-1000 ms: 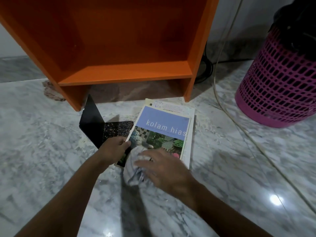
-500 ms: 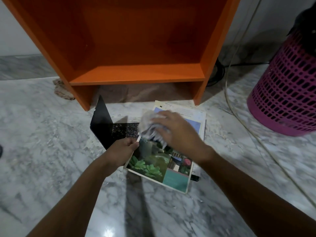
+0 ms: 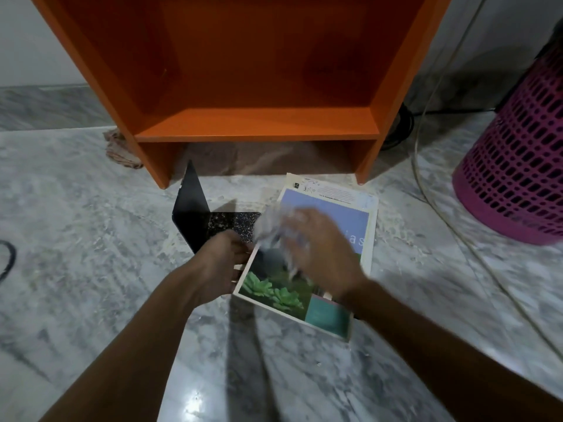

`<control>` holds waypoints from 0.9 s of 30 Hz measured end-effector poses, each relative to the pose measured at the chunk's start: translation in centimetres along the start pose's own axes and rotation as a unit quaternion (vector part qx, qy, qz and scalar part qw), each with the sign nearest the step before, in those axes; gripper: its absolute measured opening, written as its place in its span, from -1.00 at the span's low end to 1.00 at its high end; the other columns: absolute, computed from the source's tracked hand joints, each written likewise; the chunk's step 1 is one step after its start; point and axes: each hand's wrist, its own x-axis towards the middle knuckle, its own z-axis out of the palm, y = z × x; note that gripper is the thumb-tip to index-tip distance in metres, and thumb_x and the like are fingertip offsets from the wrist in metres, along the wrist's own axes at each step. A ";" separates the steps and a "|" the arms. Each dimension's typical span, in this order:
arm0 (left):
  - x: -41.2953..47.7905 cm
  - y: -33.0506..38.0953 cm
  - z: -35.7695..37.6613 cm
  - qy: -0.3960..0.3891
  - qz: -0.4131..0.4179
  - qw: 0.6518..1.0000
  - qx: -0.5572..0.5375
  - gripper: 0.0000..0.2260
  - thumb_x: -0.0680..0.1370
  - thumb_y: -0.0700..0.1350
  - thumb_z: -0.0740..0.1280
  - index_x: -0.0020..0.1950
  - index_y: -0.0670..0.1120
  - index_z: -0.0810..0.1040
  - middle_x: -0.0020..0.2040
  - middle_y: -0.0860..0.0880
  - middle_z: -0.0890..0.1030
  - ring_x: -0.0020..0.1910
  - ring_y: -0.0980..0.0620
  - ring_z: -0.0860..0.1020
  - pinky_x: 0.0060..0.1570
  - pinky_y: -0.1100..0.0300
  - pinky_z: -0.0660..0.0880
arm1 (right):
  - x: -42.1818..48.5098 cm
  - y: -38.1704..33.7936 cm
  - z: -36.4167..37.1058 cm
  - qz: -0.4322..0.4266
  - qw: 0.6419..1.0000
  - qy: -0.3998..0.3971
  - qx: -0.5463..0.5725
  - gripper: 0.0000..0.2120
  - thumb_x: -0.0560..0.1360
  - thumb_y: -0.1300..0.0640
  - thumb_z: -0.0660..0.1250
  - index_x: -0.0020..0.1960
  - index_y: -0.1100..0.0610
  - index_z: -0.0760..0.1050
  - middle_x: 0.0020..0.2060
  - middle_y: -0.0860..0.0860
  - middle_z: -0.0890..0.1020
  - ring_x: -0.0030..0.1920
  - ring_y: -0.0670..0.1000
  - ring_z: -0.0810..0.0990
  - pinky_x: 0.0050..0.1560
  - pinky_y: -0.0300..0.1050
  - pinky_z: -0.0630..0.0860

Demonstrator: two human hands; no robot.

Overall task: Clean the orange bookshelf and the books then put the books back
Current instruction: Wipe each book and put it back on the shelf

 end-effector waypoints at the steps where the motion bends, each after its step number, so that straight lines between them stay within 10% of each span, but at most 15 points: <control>1: 0.2 0.2 -0.2 -0.002 -0.002 1.000 -0.022 -0.68 0.54 0.03 0.16 -0.03 -0.18 0.56 -0.06 -0.17 0.55 -0.22 -0.12 0.50 -0.21 0.14 0.39 | -2.1 -1.5 0.6 -0.074 0.997 -0.021 -0.006 -0.73 0.57 0.02 0.21 0.16 0.00 0.60 0.14 0.04 0.60 0.10 0.00 0.45 0.06 -0.02 0.53; 5: 0.5 -0.4 -0.2 -0.007 0.009 0.998 0.068 -0.76 0.55 0.03 0.30 -0.18 -0.12 0.55 -0.18 -0.12 0.54 -0.26 -0.05 0.48 -0.25 0.16 0.42 | -5.5 -2.0 1.9 -0.172 0.982 -0.070 -0.025 -0.71 0.52 -0.01 0.25 0.22 -0.09 0.53 0.20 -0.01 0.58 0.07 0.10 0.56 -0.13 -0.07 0.57; 12: -0.2 -0.9 0.1 0.009 0.059 0.988 0.145 -0.88 0.60 -0.14 0.32 0.01 -0.15 0.61 -0.06 -0.16 0.65 -0.17 -0.08 0.59 -0.22 0.15 0.50 | -0.9 6.9 -3.4 0.238 0.965 0.104 -0.044 -0.70 0.61 0.02 0.22 0.32 -0.01 0.50 0.28 0.02 0.47 0.20 0.07 0.48 0.08 -0.07 0.46; 15: -0.6 -0.5 0.5 0.022 0.077 0.988 0.129 -0.86 0.58 -0.18 0.30 -0.14 -0.18 0.59 -0.31 -0.12 0.61 -0.38 -0.03 0.58 -0.32 0.16 0.47 | -0.6 7.8 -5.7 0.311 0.933 0.183 0.005 -0.65 0.61 0.02 0.25 0.35 0.10 0.48 0.25 0.08 0.49 0.19 0.04 0.49 0.10 -0.22 0.32; 19: -1.0 0.1 1.4 0.000 0.082 0.993 0.080 -0.68 0.55 -0.14 0.24 -0.40 -0.13 0.57 -0.45 -0.08 0.50 -0.52 -0.02 0.50 -0.44 0.19 0.43 | -1.7 6.7 -5.0 0.293 0.942 0.153 0.048 -0.62 0.59 0.01 0.29 0.37 0.12 0.47 0.25 0.06 0.49 0.18 -0.05 0.46 0.15 -0.26 0.30; 23: -1.0 -0.1 3.5 -0.040 0.115 0.987 0.108 -0.82 0.55 -0.11 0.39 0.09 -0.18 0.59 -0.07 -0.18 0.66 -0.28 -0.08 0.65 -0.43 0.15 0.50 | -3.0 5.5 -2.2 0.245 0.964 0.103 0.028 -0.66 0.57 0.04 0.31 0.33 0.05 0.51 0.33 0.05 0.46 0.33 0.05 0.42 0.33 -0.06 0.38; 27: -1.5 -0.7 5.1 -0.019 0.197 0.969 0.146 -0.85 0.54 -0.13 0.41 0.10 -0.03 0.58 -0.10 -0.06 0.70 -0.25 0.01 0.69 -0.41 0.14 0.56 | -3.1 5.6 -2.8 0.248 0.962 0.104 0.050 -0.68 0.56 0.13 0.33 0.31 0.07 0.53 0.28 0.07 0.49 0.31 0.06 0.45 0.31 -0.17 0.37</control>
